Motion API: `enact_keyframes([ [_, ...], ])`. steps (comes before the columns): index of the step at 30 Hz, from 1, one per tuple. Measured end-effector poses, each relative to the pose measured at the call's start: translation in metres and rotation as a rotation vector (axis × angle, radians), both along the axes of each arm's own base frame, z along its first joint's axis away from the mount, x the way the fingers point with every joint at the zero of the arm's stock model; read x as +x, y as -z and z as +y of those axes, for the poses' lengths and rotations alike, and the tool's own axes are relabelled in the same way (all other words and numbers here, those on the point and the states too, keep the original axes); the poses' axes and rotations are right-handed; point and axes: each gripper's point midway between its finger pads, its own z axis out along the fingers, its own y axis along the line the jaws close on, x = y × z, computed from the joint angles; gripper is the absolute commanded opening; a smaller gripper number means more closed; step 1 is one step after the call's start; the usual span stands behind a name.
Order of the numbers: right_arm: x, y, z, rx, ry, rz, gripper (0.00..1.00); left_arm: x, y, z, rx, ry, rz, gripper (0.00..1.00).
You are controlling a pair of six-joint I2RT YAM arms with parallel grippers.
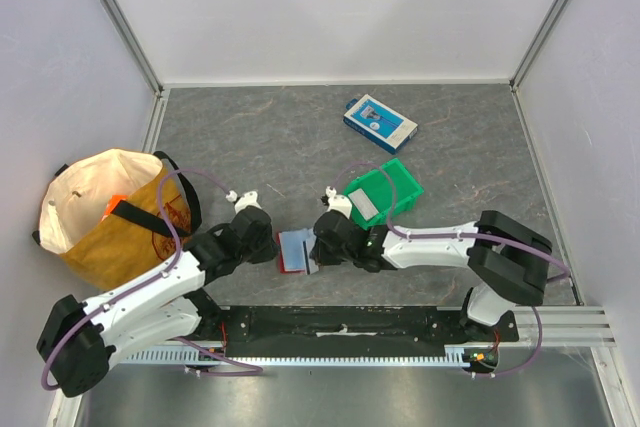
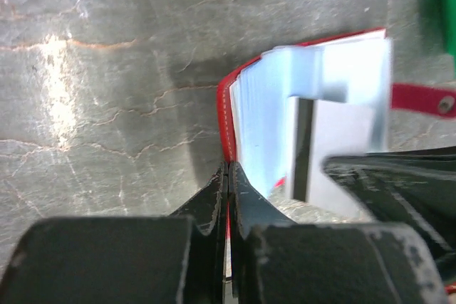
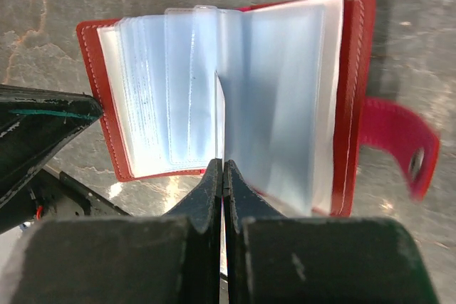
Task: Put the credit cards into the card holder
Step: Turn over the card slot in the card holder, then insert the credit card into the card holder.
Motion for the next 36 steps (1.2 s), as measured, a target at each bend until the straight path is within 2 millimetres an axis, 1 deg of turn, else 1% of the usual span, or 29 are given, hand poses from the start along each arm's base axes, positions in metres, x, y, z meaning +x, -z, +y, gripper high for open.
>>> enact_keyframes([
  [3,0.001,-0.002,-0.014,-0.015,0.018,-0.002,0.00,-0.007,0.012,0.004,0.018,0.007,0.028,0.02],
  [7,0.004,-0.010,-0.041,-0.031,0.061,-0.014,0.00,-0.016,0.023,0.006,0.023,0.035,0.054,0.02],
  [9,0.006,-0.021,-0.052,-0.025,0.080,-0.029,0.00,-0.018,0.023,0.004,0.011,0.055,0.052,0.02],
  [13,0.014,-0.054,-0.063,0.027,0.113,-0.084,0.00,-0.018,0.016,-0.004,-0.026,0.096,0.029,0.02],
  [14,0.015,-0.061,-0.065,0.039,0.117,-0.095,0.00,-0.017,0.014,-0.006,-0.033,0.104,0.025,0.07],
  [15,0.016,-0.065,-0.067,0.046,0.119,-0.103,0.00,-0.017,0.013,-0.008,-0.043,0.113,0.021,0.14],
  [17,0.017,-0.067,-0.069,0.041,0.120,-0.111,0.00,-0.016,0.009,-0.013,-0.062,0.125,0.006,0.30],
  [20,0.018,-0.055,-0.073,-0.003,0.120,-0.098,0.00,-0.012,0.003,-0.019,-0.094,0.139,-0.017,0.42],
  [22,0.018,-0.042,-0.076,-0.044,0.119,-0.083,0.00,-0.009,0.001,-0.023,-0.109,0.139,-0.032,0.46],
  [25,0.019,-0.019,-0.082,-0.116,0.120,-0.054,0.00,-0.008,0.005,-0.024,-0.106,0.139,-0.024,0.55],
  [26,0.018,-0.011,-0.084,-0.142,0.121,-0.042,0.00,-0.008,0.008,-0.024,-0.102,0.137,-0.018,0.57],
  [28,0.018,-0.001,-0.088,-0.177,0.122,-0.029,0.00,-0.008,0.014,-0.024,-0.091,0.136,-0.004,0.59],
  [32,0.020,0.003,-0.086,-0.180,0.125,-0.026,0.00,-0.010,0.024,-0.022,-0.081,0.134,0.011,0.62],
  [36,0.022,0.005,-0.080,-0.165,0.116,-0.024,0.00,-0.010,0.025,-0.023,-0.087,0.135,0.006,0.63],
])
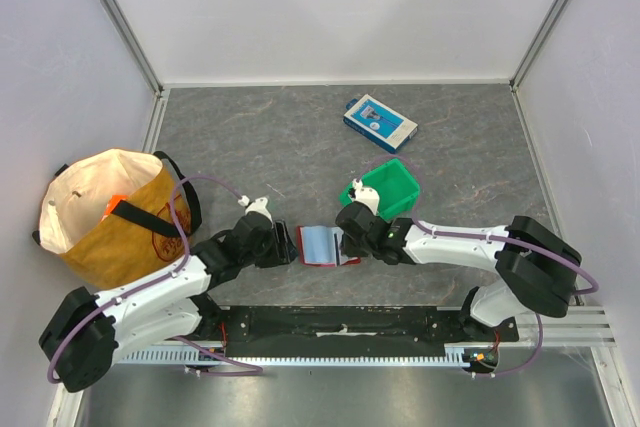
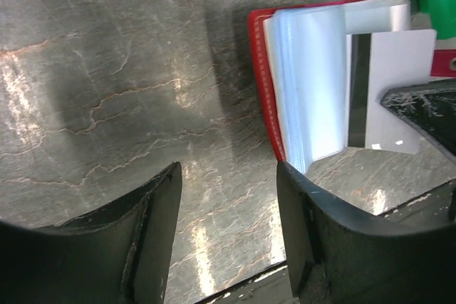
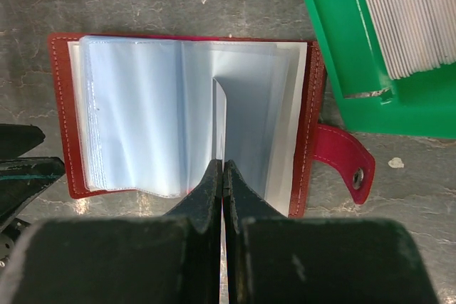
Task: Put the credit cards into the card holder
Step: Insert the credit card into the card holder.
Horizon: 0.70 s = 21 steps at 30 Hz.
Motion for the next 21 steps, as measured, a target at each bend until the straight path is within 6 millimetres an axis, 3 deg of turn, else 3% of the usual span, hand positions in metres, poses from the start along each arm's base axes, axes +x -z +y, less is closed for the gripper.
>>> enact_keyframes([
  [4,0.000,-0.001,0.002,0.007,-0.013,-0.002,0.00,0.006,-0.010,-0.008,-0.054,-0.007,-0.034,0.70],
  [9,0.000,-0.001,0.002,0.006,-0.016,-0.003,0.00,0.014,-0.029,-0.020,-0.168,-0.018,-0.100,0.70],
  [21,0.000,-0.001,0.002,0.007,-0.016,-0.003,0.00,0.011,-0.009,-0.027,-0.163,-0.017,-0.031,0.67],
])
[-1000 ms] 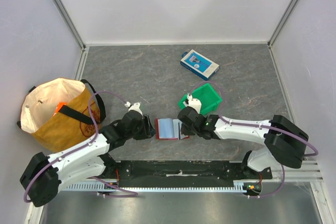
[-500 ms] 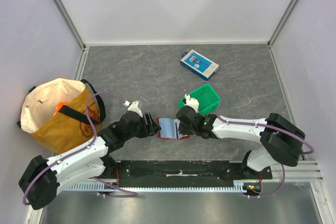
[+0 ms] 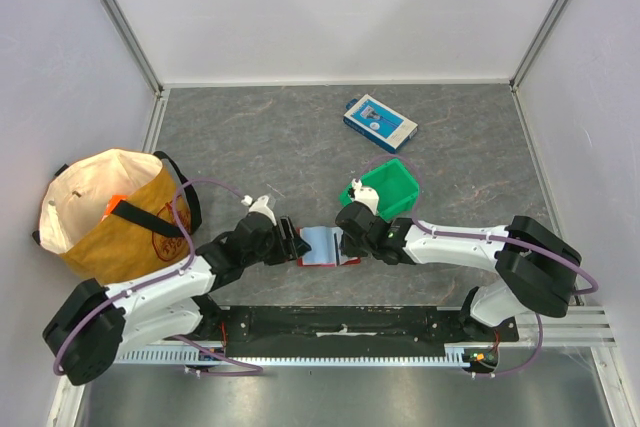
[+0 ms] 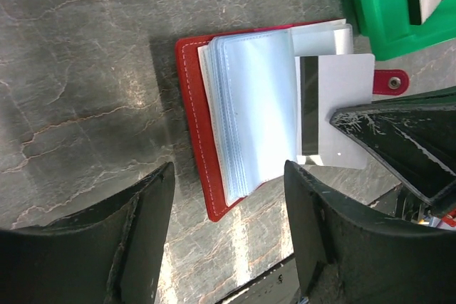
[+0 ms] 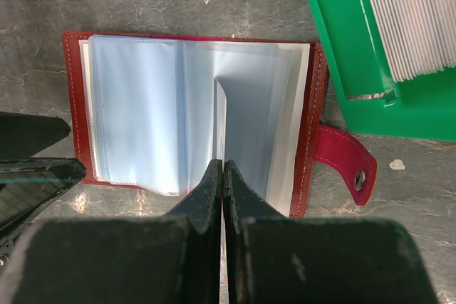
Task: Put the credit cards into the card holder
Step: Insert the credit card into the card holder.
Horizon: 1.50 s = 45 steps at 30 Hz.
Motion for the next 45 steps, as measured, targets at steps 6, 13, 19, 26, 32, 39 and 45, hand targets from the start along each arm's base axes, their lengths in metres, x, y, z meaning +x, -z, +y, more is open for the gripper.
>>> enact_keyframes([
  [6,0.000,0.000,0.000,0.000,0.000,0.000,0.00,-0.003,0.014,-0.003,-0.002,0.007,0.039,0.46],
  [13,0.000,-0.001,0.000,0.003,-0.001,-0.001,0.00,-0.002,0.019,-0.002,-0.013,-0.014,0.045,0.02],
  [19,-0.003,-0.009,-0.005,0.015,-0.001,-0.009,0.00,-0.005,0.022,0.000,0.000,-0.011,0.057,0.02],
  [26,-0.002,-0.053,-0.013,0.102,0.017,-0.082,0.00,-0.011,0.028,0.007,0.038,-0.003,0.077,0.02],
  [32,-0.003,-0.056,-0.005,0.138,-0.002,-0.075,0.00,-0.013,0.022,0.009,0.031,0.000,0.066,0.02],
  [39,-0.005,-0.031,0.016,0.156,-0.033,-0.008,0.00,-0.015,0.019,0.011,0.029,0.001,0.064,0.02],
  [45,-0.004,-0.026,0.031,0.235,-0.039,0.012,0.00,-0.018,0.024,0.013,0.037,0.000,0.073,0.02],
])
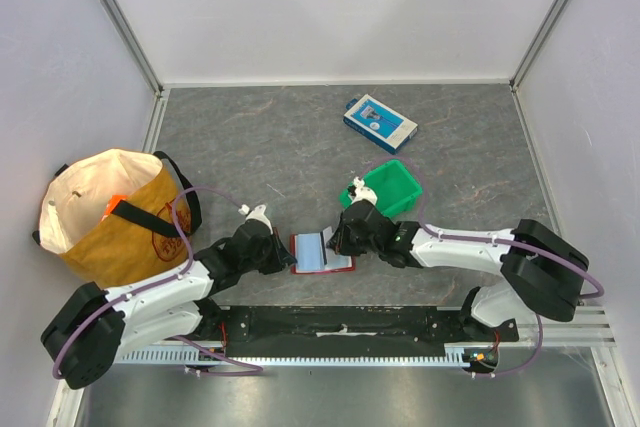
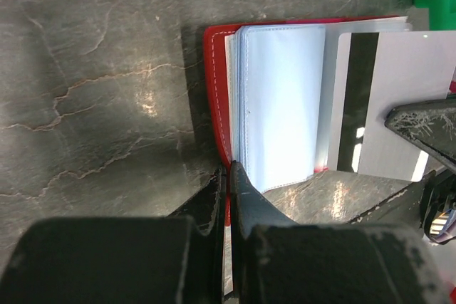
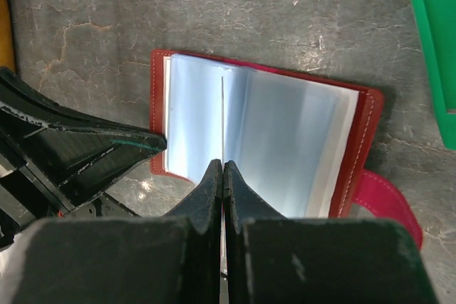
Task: Put the credit cards into the card holder
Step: Insert the credit card into the card holder.
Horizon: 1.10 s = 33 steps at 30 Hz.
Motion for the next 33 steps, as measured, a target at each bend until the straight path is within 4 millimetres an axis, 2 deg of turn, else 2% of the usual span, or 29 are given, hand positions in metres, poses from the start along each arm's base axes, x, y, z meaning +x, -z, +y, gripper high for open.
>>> enact_keyframes([
  [8,0.000,0.023,-0.010,0.053,0.035,0.061,0.00,-0.002,0.005,0.001,-0.001,0.000,0.000,0.02],
  [12,-0.001,0.027,-0.008,0.103,0.043,0.081,0.00,-0.002,0.006,0.002,-0.004,0.000,-0.003,0.02],
  [19,0.000,0.025,-0.002,0.186,0.055,0.093,0.00,-0.003,0.007,0.003,-0.009,-0.002,-0.010,0.02],
  [28,-0.002,0.025,-0.004,0.195,0.061,0.102,0.00,-0.003,0.006,0.004,-0.014,-0.003,-0.016,0.02],
  [33,-0.002,0.015,-0.005,0.215,0.063,0.086,0.00,-0.003,0.006,0.004,-0.015,-0.003,-0.016,0.02],
])
